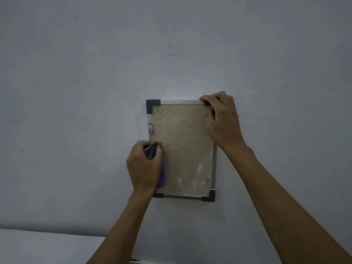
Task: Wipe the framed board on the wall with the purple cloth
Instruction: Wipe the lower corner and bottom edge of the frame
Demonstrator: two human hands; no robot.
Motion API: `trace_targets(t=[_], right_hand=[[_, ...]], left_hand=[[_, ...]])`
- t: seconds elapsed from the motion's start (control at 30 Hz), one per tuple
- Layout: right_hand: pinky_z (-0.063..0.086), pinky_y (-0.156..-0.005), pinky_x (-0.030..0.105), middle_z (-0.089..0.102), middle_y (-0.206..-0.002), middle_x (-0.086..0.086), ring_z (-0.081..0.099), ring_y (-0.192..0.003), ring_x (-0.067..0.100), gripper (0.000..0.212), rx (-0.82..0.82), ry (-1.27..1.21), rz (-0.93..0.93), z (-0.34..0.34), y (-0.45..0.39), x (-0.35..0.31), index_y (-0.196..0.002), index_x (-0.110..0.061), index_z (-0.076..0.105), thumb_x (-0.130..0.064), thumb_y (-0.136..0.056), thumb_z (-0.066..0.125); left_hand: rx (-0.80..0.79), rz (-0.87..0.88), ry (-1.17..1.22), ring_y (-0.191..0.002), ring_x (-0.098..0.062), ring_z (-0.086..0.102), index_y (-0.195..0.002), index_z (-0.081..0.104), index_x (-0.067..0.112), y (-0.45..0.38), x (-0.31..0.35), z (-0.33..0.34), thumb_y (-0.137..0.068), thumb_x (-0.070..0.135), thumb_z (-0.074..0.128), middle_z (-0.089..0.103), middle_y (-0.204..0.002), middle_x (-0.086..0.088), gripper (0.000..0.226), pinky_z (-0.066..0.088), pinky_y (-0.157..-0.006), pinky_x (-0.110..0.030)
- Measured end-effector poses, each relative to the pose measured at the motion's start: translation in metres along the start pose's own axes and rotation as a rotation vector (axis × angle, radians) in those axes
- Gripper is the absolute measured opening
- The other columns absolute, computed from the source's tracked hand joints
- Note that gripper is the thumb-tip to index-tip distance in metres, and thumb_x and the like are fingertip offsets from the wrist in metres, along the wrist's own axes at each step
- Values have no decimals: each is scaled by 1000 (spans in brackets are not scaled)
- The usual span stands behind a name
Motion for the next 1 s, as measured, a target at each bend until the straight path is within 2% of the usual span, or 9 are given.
trace_targets(t=[0.07, 0.13, 0.27, 0.37, 0.43, 0.6, 0.83, 0.9, 1.0], right_hand=[[38, -94, 16, 57, -115, 7, 47, -113, 21, 33, 1, -6, 11, 1, 0, -1, -124, -6, 65, 2, -96, 51], [38, -94, 16, 57, -115, 7, 47, -113, 21, 33, -1, -15, 7, 2, 0, -3, -124, -6, 65, 2, -96, 51], [37, -93, 15, 57, -114, 7, 47, -112, 20, 32, 10, 2, 5, 0, 1, 1, -124, -7, 65, 1, -96, 51], [40, -94, 18, 57, -115, 7, 47, -112, 21, 32, -3, -7, -3, 1, 1, -1, -124, -7, 64, 1, -96, 51], [39, -93, 17, 57, -115, 6, 47, -112, 21, 32, 0, -5, 1, 1, 1, -1, -124, -7, 64, 1, -96, 51], [36, -92, 14, 57, -115, 6, 47, -112, 20, 32, 8, 0, 12, 1, 1, -1, -124, -7, 64, 1, -96, 51], [38, -93, 17, 57, -115, 6, 47, -111, 21, 33, 5, 7, 4, 1, 1, -2, -124, -7, 64, 1, -95, 51], [38, -93, 17, 57, -115, 7, 47, -112, 22, 33, 7, 10, 6, 1, 1, -2, -124, -7, 64, 1, -96, 50], [38, -93, 17, 57, -115, 7, 47, -112, 22, 32, 0, 7, 12, 0, 1, -4, -124, -6, 64, 1, -96, 50]], left_hand=[[109, -129, 10, -79, -6, 61, -94, 65, 20, 0, -5, -3, -86, 29, 74, 66, -89, 6, 15, 42, -70, -4], [109, -135, -21, -79, -7, 60, -94, 64, 19, 7, -4, 1, -86, 27, 74, 65, -89, 5, 15, 39, -69, -3], [-187, 143, -95, -82, -8, 59, -101, 65, 15, 19, 5, 9, -85, 20, 76, 63, -97, 2, 20, 48, -73, -14], [-357, 276, -180, -85, -11, 60, -105, 64, 17, 4, -4, -6, -86, 25, 75, 61, -102, 3, 24, 56, -73, -27], [-343, 304, -204, -85, -11, 60, -106, 65, 17, -12, -8, -16, -87, 29, 74, 61, -103, 3, 24, 56, -73, -27], [-127, 255, -213, -83, -13, 60, -106, 65, 11, -29, -7, -21, -88, 24, 73, 62, -102, -4, 23, 48, -71, -19], [-467, 446, -331, -78, -13, 61, -104, 64, 18, -14, -20, -30, -92, 33, 68, 60, -101, 4, 20, 57, -68, -30], [-407, 424, -341, -77, -10, 60, -102, 64, 19, -24, -19, -32, -91, 36, 69, 60, -98, 6, 21, 53, -67, -23], [-186, 218, -232, -81, -12, 59, -100, 64, 15, -31, -21, -35, -88, 27, 73, 63, -97, 1, 19, 50, -72, -24]])
Point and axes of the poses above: each hand's wrist, its own y-axis away from the middle knuckle, its own z-axis out of the palm, x = y × z, the point moved 2 cm from there along -y, towards the middle knuckle
